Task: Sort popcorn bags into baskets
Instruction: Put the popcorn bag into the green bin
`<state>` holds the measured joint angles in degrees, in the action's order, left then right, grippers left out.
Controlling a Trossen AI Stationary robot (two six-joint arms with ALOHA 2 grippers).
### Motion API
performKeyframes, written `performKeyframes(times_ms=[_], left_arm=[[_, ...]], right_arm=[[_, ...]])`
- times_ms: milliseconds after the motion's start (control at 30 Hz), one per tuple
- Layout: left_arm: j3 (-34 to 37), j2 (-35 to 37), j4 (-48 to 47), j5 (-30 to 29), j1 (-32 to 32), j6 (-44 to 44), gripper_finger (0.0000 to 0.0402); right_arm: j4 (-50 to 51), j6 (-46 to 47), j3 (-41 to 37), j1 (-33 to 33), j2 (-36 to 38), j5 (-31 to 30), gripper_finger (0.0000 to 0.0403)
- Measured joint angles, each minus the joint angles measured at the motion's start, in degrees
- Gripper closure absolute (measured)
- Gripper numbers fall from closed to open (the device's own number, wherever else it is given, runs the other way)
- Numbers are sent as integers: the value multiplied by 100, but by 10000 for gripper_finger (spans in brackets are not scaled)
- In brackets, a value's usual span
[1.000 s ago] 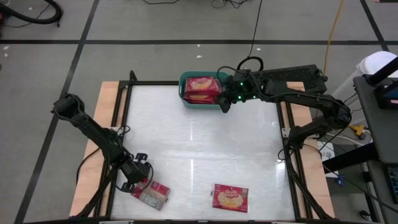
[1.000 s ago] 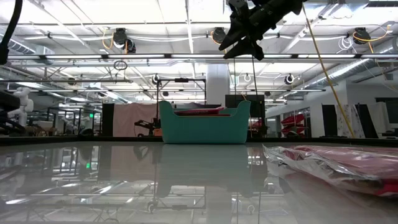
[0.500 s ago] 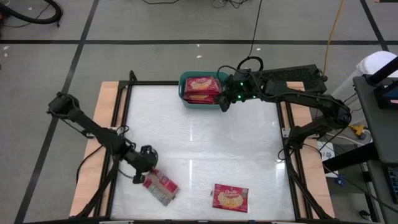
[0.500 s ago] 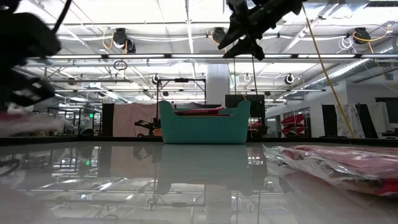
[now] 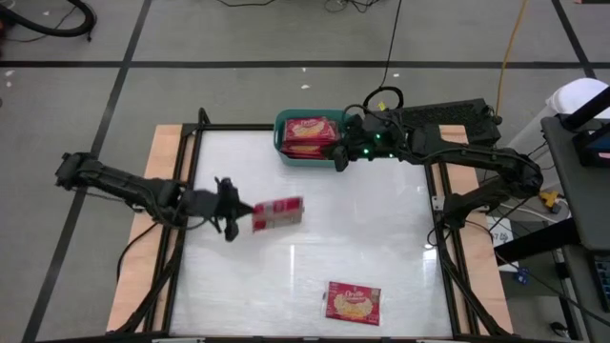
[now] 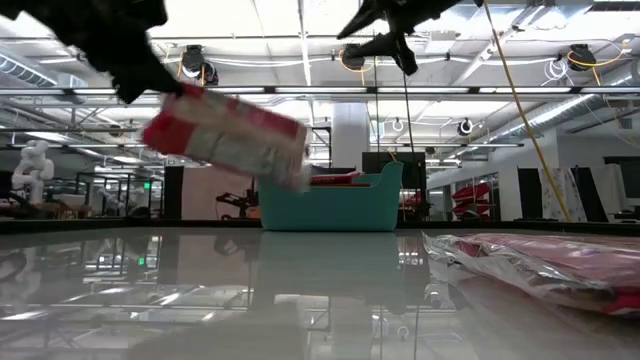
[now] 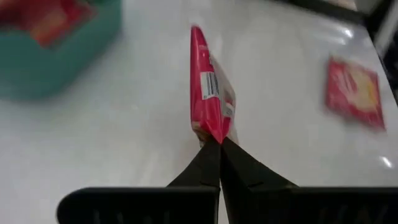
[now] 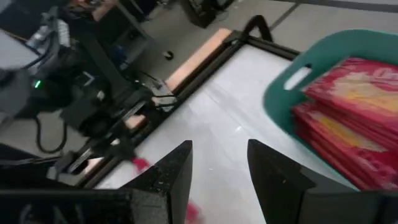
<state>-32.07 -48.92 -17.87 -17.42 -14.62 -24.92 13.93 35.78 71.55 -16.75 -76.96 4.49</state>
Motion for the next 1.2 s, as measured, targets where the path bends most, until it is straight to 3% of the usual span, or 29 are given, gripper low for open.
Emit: performKeyframes(times_ms=[167, 300, 400, 633, 733, 833, 1067, 1200], left_arm=[[-515, -57, 116, 102, 792, 785, 401], [-913, -73, 172, 197, 1350, 1312, 401], [-1238, -73, 171, 199, 1699, 1807, 401], [-1915, -78, 186, 201, 2346, 2724, 400], [-2141, -84, 180, 282, 2551, 2957, 401], [-2321, -123, 217, 428, 2701, 3107, 400], [-2487, -442, 367, 810, 2853, 3208, 398], [-2490, -660, 756, 844, 2854, 3100, 398]], right_arm=[[-550, -162, -2, 290, 25, 1, 254], [-566, 431, -2, 369, 23, -123, 253], [-546, 296, -2, 456, 23, -71, 241], [-524, -1825, -2, 679, 23, -390, 165], [-580, -2269, -59, 709, 21, -789, 137], [-960, -2520, -289, 621, 21, -811, 125], [-2933, -2591, -850, 402, -194, -579, 143], [-3289, -3060, -857, 400, -240, -284, 202]])
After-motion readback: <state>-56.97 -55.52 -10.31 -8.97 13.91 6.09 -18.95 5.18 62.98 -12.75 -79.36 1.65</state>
